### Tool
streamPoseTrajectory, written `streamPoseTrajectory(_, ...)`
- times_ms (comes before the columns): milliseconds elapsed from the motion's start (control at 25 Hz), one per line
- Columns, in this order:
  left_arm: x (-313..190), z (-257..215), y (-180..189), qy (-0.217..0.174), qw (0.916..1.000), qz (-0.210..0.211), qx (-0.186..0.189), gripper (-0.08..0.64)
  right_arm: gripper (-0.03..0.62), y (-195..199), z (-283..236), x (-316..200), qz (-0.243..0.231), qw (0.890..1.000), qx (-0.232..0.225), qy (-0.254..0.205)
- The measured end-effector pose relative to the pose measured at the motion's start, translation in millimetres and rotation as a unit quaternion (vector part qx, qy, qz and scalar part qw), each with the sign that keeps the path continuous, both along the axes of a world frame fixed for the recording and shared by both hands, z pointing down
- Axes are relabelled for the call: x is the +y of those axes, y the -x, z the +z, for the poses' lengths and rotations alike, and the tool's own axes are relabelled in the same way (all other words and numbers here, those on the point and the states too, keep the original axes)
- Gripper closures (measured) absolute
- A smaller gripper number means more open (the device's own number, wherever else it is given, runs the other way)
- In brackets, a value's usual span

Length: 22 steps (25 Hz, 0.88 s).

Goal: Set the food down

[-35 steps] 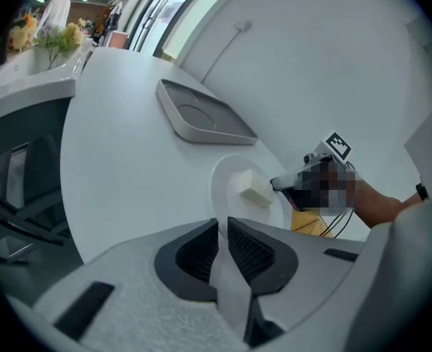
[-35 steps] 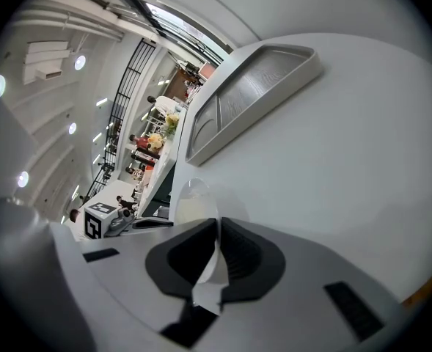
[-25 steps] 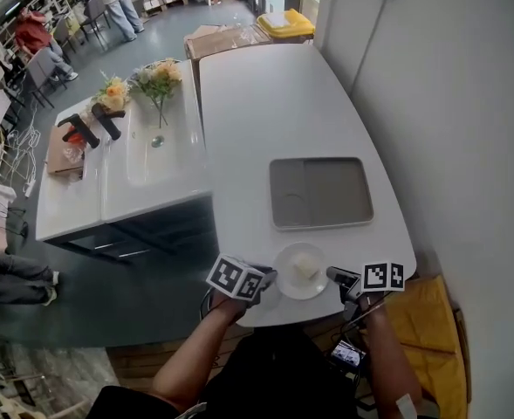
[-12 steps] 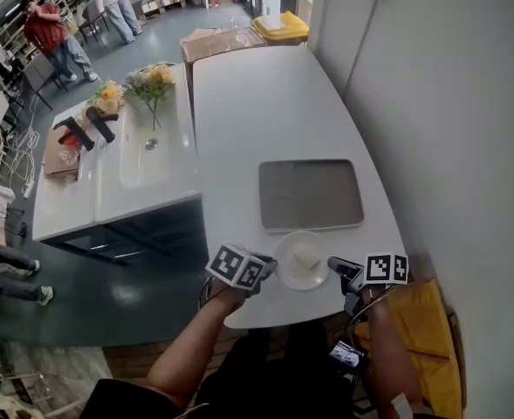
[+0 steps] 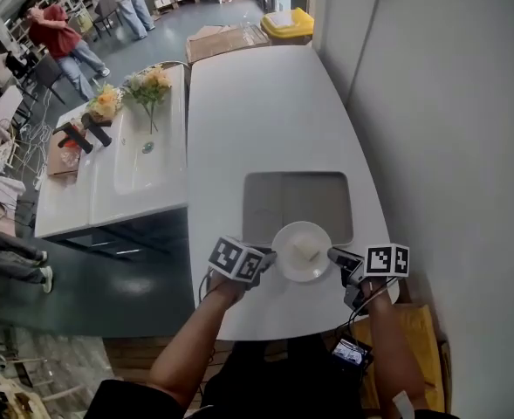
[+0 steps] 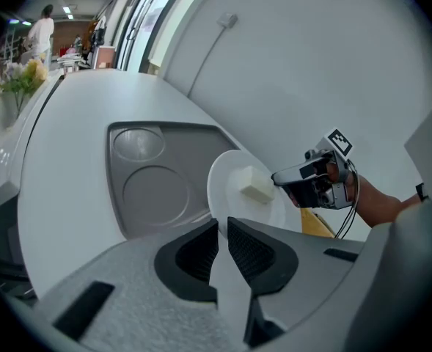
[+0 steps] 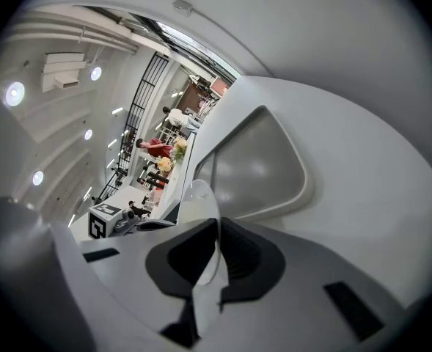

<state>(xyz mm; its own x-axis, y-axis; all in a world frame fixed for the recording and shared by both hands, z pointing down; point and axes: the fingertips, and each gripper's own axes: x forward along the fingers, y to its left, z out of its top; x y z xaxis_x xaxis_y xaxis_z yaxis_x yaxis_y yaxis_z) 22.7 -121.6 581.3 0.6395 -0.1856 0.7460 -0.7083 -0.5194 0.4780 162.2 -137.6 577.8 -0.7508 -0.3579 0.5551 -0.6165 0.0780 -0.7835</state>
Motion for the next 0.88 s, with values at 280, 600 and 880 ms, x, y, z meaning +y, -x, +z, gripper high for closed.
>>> streamPoseTrajectory(280,-46,4,-18,-0.002,0.9999,-0.013,-0.011,0.518,0.574,-17,3,-48,-0.012,1.000,0.005,-0.011)
streamPoseTrajectory(600,-83,15,-24,0.000,0.9995,-0.023,-0.023,0.518,0.574,-24,14,-86,-0.018,1.000,0.004,-0.010)
streamPoseTrajectory(880,-105,25,-25,0.003,0.9990,-0.022,-0.040,0.518,0.574,-25,25,-107,-0.021,1.000,0.014,-0.009)
